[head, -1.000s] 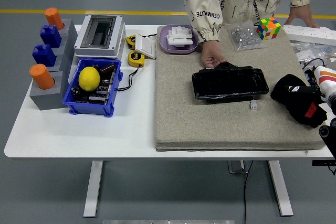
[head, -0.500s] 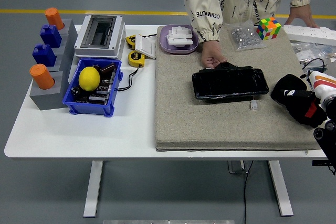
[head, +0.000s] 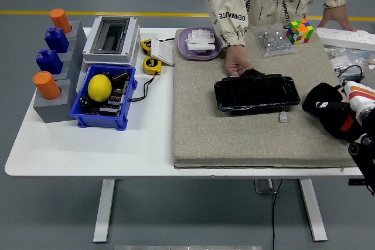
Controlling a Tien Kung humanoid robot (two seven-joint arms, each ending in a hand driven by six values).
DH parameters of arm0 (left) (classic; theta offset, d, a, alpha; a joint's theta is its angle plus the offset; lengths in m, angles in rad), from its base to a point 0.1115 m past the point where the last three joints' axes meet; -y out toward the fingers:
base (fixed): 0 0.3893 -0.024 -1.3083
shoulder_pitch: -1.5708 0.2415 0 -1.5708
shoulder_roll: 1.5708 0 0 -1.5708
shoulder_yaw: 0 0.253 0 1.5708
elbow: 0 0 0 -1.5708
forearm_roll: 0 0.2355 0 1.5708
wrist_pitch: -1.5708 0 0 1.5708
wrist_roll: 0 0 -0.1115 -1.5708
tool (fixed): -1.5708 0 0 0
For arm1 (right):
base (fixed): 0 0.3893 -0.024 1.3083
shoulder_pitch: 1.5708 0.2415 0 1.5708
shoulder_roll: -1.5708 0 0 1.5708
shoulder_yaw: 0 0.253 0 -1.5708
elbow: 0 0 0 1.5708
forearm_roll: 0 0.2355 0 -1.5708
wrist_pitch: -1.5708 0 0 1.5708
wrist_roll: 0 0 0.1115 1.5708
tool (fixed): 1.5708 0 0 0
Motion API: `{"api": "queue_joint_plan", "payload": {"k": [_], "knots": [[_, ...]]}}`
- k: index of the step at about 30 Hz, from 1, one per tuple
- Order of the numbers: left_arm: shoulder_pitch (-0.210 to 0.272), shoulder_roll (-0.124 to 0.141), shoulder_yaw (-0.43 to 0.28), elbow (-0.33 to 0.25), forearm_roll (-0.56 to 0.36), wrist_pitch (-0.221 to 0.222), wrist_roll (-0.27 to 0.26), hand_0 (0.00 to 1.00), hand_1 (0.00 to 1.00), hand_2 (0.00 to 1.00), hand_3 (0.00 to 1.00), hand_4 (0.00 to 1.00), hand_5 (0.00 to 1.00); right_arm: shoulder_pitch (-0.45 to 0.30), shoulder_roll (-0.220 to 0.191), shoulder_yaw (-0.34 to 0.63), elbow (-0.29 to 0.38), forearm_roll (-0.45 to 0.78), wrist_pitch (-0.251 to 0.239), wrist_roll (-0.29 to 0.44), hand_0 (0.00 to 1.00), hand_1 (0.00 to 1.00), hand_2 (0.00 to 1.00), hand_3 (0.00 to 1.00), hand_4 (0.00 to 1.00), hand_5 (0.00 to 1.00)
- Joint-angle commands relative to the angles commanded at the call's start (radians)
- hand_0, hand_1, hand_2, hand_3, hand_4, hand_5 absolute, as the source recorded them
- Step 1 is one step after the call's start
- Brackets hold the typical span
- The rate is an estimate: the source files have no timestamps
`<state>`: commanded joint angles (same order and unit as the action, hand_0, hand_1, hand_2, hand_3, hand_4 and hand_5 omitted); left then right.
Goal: Pick the rag up,wipe the panel,place it on the desk
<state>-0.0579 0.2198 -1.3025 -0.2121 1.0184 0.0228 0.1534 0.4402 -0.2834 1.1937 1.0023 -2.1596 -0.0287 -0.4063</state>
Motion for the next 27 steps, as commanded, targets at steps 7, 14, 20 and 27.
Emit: {"api": "queue_joint_plan", "payload": {"k": [7,14,20,27], "knots": [[-0.003,-0.002,0.003,0.0,-0.003,0.0,0.0,0.603,0.636,0.635,0.561,0.633,0.442,0.008,0.012,-0.005,-0.034,0.006,-0.021,0.017,0.709,0.687,0.77,0.77,0.998,0.723],[-0.005,-0.002,0.005,-0.001,-0.004,0.0,0.0,0.604,0.636,0.635,0.56,0.634,0.442,0.012,0.025,-0.014,-0.068,0.011,-0.046,0.035,0.701,0.681,0.762,0.763,0.998,0.715],[-0.004,-0.003,0.005,0.0,-0.005,0.0,0.001,0.604,0.636,0.635,0.56,0.633,0.442,0.015,0.032,-0.03,-0.097,0.02,-0.07,0.051,0.677,0.667,0.746,0.749,0.998,0.702],[-0.004,-0.004,0.006,0.0,-0.007,-0.001,0.001,0.605,0.637,0.635,0.56,0.634,0.442,0.018,0.034,-0.039,-0.122,0.025,-0.123,0.07,0.592,0.619,0.693,0.712,0.998,0.646]]}}
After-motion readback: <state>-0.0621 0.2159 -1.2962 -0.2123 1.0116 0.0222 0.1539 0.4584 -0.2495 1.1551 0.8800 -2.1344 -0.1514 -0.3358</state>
